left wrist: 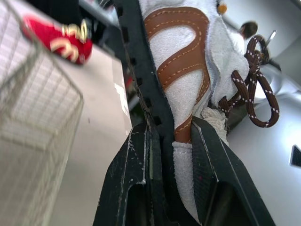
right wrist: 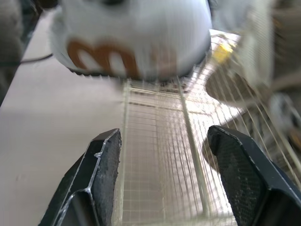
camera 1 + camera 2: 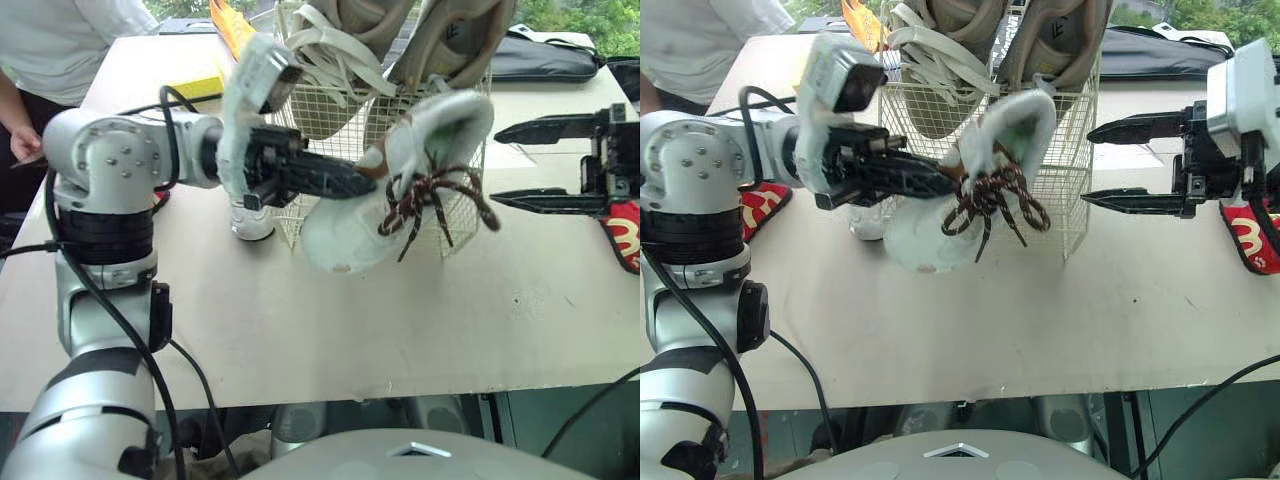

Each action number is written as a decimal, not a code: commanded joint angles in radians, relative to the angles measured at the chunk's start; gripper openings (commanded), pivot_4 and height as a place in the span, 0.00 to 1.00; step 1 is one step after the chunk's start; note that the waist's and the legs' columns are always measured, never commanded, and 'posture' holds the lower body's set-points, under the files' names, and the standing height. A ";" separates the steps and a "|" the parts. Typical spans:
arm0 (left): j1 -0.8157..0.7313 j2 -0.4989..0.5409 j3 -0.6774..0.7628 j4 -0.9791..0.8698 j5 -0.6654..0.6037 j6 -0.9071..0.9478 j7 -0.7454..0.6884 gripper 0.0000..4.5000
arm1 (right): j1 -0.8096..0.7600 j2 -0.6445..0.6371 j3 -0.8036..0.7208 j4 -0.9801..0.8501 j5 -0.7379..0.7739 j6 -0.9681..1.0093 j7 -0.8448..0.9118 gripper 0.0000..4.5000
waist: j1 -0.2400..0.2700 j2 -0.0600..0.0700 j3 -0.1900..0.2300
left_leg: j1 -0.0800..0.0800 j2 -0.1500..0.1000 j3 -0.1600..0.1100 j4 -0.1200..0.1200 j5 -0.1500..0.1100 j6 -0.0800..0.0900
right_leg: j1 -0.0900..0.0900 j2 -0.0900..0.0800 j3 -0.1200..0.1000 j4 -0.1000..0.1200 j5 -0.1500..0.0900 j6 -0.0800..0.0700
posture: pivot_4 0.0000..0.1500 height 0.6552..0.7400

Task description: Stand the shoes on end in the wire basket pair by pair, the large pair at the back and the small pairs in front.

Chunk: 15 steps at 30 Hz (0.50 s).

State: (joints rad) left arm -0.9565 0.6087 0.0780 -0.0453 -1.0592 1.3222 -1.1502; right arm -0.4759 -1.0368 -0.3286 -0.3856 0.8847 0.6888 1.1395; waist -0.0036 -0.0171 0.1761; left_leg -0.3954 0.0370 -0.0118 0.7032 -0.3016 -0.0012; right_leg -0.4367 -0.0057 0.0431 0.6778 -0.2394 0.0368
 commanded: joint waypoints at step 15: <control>0.134 -0.158 0.036 -0.173 0.026 -0.298 0.175 0.11 | 0.028 0.221 0.083 -0.191 0.782 0.145 -0.858 0.60 | -0.008 -0.002 0.000 | 0.002 0.000 0.001 0.001 0.000 0.000 | 0.002 0.002 0.002 0.000 0.000 0.000 | 1.00 1.00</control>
State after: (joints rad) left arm -0.8171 0.4561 0.1296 -0.1665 -1.0243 1.0558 -0.9588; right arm -0.4261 -0.8179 -0.2685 -0.5560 1.6644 0.8455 0.3069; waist -0.0119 -0.0195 0.1758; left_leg -0.3931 0.0370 -0.0108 0.7039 -0.3017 -0.0009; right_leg -0.4348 -0.0032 0.0445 0.6777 -0.2393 0.0368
